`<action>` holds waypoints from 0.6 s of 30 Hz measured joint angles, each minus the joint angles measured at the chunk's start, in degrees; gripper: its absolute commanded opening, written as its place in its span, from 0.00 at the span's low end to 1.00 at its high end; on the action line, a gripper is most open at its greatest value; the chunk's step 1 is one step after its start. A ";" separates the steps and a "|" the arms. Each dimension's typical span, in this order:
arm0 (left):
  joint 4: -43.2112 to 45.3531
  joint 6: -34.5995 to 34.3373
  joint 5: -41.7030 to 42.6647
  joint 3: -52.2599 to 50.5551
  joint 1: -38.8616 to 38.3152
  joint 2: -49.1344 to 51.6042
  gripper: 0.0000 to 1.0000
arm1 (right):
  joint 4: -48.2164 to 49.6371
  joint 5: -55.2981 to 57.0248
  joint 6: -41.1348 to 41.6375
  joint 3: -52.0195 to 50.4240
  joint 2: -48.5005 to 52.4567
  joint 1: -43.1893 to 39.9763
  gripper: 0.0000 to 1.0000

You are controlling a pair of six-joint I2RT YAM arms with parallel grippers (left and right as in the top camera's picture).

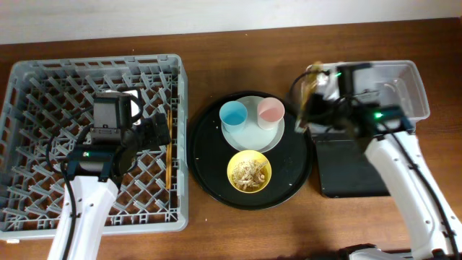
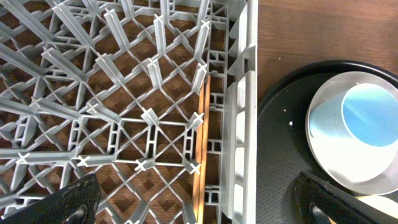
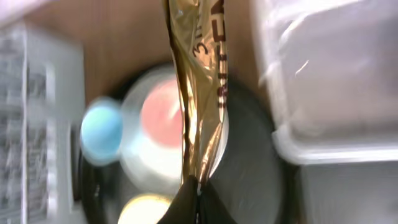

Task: Sort waste into correct bins and load items into the dishwasher rack
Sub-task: 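Drop the gold wrapper into the clear plastic bin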

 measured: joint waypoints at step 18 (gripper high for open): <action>0.02 0.00 0.00 0.00 0.00 0.00 0.99 | 18.53 3.98 5.73 0.02 20.70 -11.76 0.69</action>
